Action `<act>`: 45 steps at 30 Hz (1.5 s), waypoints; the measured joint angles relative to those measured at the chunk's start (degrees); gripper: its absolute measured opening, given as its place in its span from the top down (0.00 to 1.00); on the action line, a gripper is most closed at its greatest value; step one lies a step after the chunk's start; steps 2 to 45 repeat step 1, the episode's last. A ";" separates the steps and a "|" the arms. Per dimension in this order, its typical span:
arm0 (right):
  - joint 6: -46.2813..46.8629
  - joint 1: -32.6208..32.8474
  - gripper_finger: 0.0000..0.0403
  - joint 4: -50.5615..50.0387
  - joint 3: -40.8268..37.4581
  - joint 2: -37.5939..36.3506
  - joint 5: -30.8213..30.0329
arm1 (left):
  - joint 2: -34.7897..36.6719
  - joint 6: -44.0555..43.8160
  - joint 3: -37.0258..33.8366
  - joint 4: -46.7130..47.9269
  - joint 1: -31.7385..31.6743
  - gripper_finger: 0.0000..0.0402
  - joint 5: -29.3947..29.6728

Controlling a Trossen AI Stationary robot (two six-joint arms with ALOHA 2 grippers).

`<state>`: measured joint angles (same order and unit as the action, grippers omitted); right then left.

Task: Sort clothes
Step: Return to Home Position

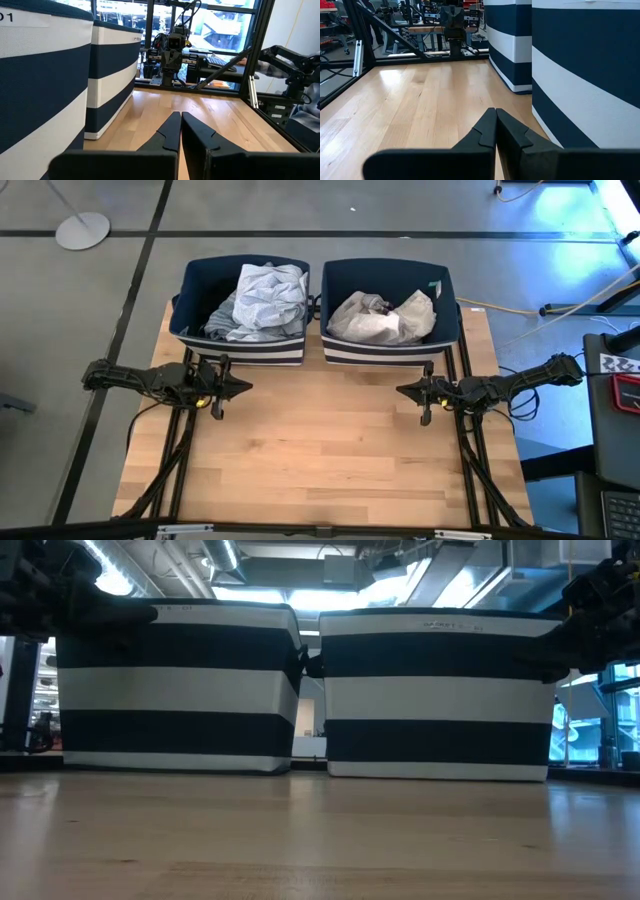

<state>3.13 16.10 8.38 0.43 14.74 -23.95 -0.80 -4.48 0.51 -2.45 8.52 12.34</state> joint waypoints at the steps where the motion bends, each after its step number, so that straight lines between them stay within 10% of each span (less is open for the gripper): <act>1: -0.02 0.02 0.97 0.00 0.00 0.00 -0.01 | 0.00 0.01 0.00 -0.01 0.01 0.99 0.02; 45: -0.02 0.02 0.97 0.00 0.00 0.00 -0.01 | 0.00 0.01 0.00 -0.01 0.01 0.99 0.02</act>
